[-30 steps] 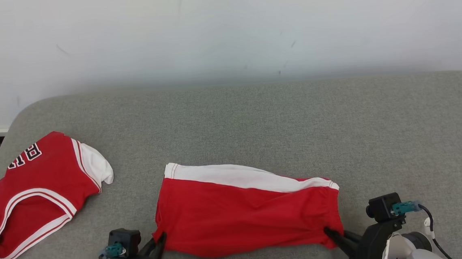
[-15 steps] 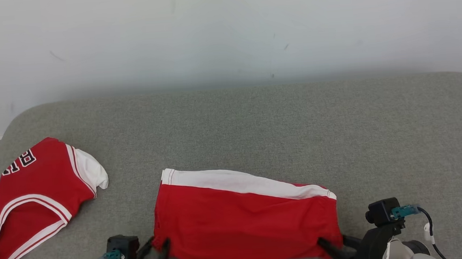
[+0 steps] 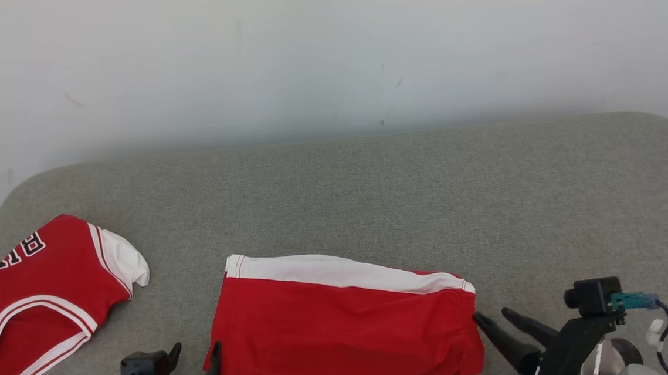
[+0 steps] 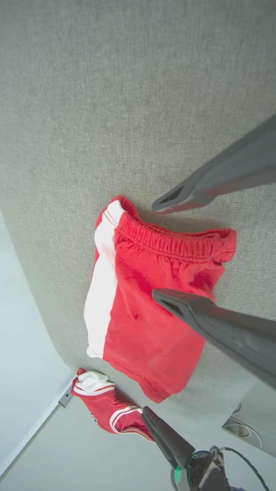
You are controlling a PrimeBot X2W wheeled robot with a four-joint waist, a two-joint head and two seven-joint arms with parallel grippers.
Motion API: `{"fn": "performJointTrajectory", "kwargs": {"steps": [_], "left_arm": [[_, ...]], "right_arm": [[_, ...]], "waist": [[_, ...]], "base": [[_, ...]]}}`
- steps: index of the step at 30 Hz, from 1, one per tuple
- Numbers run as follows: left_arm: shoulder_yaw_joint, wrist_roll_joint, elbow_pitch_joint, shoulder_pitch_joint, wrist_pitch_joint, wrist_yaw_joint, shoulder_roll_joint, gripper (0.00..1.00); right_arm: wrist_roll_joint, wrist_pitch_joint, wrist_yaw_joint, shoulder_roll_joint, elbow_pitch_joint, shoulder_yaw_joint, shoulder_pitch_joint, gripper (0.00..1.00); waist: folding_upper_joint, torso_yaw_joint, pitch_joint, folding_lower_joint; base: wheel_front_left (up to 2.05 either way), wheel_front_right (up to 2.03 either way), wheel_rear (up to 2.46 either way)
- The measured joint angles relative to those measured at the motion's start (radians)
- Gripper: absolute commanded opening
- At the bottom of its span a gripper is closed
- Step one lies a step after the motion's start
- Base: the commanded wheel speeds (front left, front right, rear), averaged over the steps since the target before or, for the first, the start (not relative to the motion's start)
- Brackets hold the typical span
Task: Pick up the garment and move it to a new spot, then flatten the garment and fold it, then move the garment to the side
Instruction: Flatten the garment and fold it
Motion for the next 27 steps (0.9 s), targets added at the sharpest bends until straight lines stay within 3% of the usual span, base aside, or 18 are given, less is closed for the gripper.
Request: {"fn": "performJointTrajectory", "kwargs": {"steps": [5, 15, 19, 27], "left_arm": [[0.023, 0.018, -0.074, 0.031, 0.000, 0.031, 0.014, 1.00], [0.111, 0.062, -0.238, 0.121, -0.003, 0.052, 0.029, 1.00], [0.173, 0.076, -0.292, 0.184, -0.003, 0.052, 0.040, 1.00], [0.359, 0.222, -0.367, 0.254, -0.003, 0.052, -0.002, 1.00]], "right_arm": [[-0.005, -0.077, -0.043, -0.004, -0.050, -0.058, 0.004, 1.00], [-0.074, -0.211, -0.124, 0.006, -0.109, -0.094, 0.051, 1.00], [-0.112, -0.254, -0.144, 0.009, -0.135, -0.094, 0.056, 1.00], [-0.189, -0.333, -0.188, -0.032, -0.173, -0.112, 0.088, 1.00]], "waist": [[0.0000, -0.009, -0.005, 0.0000], [0.0000, -0.024, -0.007, 0.0000], [0.0000, -0.036, -0.003, 0.0000], [0.0000, -0.049, 0.002, 0.0001]], "base": [[0.00, 0.00, 0.00], [0.00, 0.00, 0.00], [0.00, 0.00, 0.00], [0.00, 0.00, 0.00]]}}
